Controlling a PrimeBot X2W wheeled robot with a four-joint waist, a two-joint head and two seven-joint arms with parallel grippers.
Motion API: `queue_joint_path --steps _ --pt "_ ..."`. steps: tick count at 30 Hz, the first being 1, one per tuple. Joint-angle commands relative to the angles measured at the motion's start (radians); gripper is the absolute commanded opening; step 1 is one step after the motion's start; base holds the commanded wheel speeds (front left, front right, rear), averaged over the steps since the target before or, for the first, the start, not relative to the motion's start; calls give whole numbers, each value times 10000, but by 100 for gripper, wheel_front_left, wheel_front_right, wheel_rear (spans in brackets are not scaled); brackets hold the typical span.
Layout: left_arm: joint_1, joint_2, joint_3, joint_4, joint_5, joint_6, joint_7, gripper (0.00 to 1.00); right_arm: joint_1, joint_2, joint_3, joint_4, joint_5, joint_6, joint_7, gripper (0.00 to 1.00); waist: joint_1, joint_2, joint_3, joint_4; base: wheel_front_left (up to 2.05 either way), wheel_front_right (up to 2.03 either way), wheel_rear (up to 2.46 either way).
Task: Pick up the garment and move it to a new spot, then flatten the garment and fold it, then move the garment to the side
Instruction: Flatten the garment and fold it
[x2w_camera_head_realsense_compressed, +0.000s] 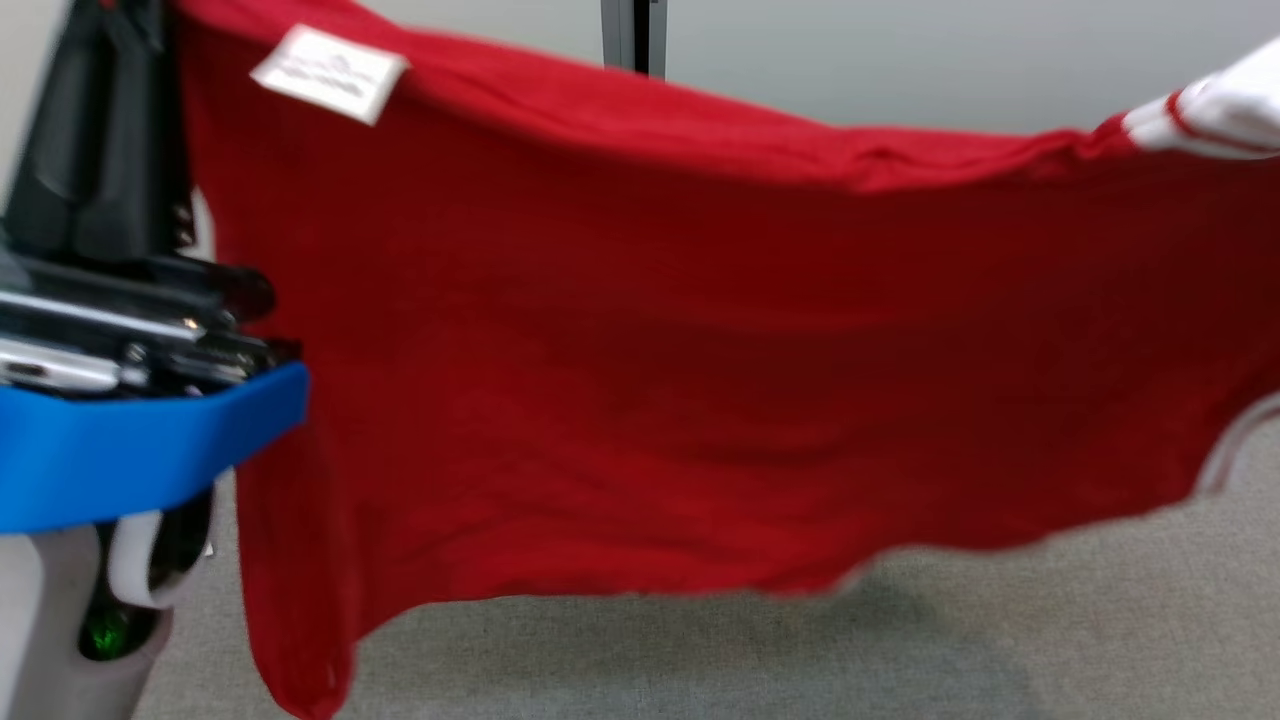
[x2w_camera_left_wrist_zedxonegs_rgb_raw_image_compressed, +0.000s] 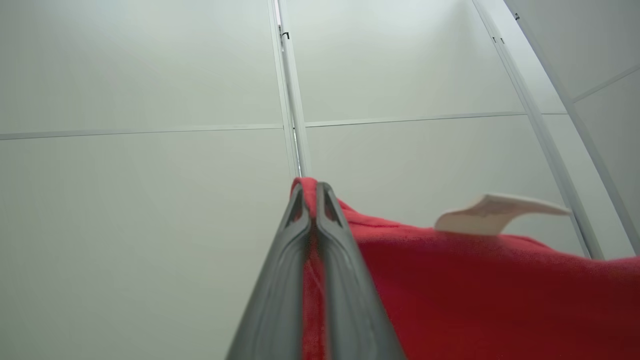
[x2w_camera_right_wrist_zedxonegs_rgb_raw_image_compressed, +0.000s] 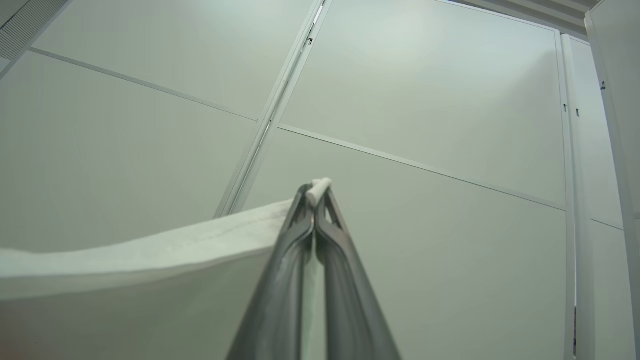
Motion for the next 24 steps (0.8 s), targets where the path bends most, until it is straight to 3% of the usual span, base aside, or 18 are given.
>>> queue_joint_path --steps 1,7,12,24 --pt "-173 26 66 25 -15 60 58 0 -213 -88 36 11 67 1 92 0 1 0 -4 -27 0 0 0" --pt "-892 -46 157 506 -271 -92 285 0 -1495 -373 432 832 589 1 406 0 1 0 277 -98 0 0 0" --pt "-1540 -486 -35 1830 -697 -445 121 0 -2260 -154 1045 2372 925 1 231 0 1 0 829 -76 0 0 0" --pt "-5229 -1973 -161 8007 -1279 -1760 -1244 0 -6128 670 2726 7262 1185 1 -1351 0 1 0 1873 -68 0 0 0"
